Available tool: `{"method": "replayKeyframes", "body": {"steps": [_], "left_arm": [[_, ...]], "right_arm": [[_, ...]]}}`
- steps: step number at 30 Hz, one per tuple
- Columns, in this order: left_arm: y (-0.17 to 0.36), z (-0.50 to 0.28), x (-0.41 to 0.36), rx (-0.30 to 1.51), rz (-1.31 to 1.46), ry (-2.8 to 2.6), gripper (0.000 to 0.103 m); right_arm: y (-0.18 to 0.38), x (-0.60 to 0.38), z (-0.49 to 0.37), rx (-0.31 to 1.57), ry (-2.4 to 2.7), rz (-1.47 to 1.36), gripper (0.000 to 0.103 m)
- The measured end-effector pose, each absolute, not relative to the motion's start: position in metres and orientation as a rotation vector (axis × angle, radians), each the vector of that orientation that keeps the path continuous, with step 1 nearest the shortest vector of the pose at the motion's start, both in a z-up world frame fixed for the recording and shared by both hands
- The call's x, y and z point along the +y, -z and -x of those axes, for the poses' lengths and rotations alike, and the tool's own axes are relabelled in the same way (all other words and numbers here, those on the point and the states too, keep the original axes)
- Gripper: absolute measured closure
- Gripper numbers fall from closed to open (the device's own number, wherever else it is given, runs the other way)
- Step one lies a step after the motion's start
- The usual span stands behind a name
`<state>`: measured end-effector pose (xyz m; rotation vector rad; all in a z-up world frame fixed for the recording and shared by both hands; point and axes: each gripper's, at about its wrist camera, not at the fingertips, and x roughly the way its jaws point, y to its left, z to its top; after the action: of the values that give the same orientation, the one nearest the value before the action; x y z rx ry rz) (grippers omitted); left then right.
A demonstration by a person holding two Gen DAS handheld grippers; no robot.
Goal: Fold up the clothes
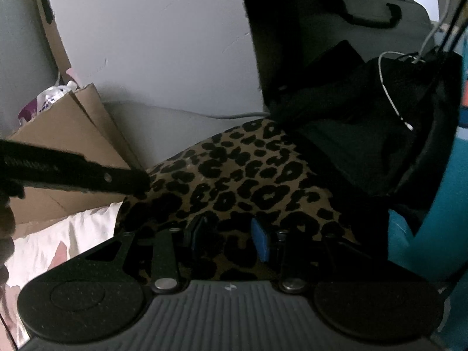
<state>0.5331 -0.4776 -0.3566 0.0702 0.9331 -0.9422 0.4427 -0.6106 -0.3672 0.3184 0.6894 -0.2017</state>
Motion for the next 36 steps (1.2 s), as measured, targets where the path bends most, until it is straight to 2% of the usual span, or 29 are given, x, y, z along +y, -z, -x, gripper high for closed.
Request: {"method": "replayKeyframes", "body": {"steps": [6, 16, 18, 26, 36], "left_arm": [[0.391, -0.534, -0.491, 0.962, -0.217, 0.897, 0.084], [0.379, -0.531, -0.490, 0.927, -0.222, 0.894, 0.083], [0.373, -0.528, -0.489, 0.924, -0.234, 0.898, 0.075], [0.356, -0.503, -0.482, 0.848, -0.245, 0.948, 0.074], [0.381, -0.483, -0.476, 0.892, -0.216, 0.979, 0.073]], "right_arm": [[0.377, -0.615, -0.452, 0.698, 0.203, -0.281, 0.059], [0.380, -0.633, -0.455, 0.709, 0.279, -0.252, 0.056], [0.382, -0.637, -0.451, 0.719, 0.308, -0.236, 0.056], [0.377, -0.628, -0.419, 0.680, 0.329, -0.282, 0.056], [0.388, -0.590, -0.396, 0.691, 0.223, -0.256, 0.055]]}}
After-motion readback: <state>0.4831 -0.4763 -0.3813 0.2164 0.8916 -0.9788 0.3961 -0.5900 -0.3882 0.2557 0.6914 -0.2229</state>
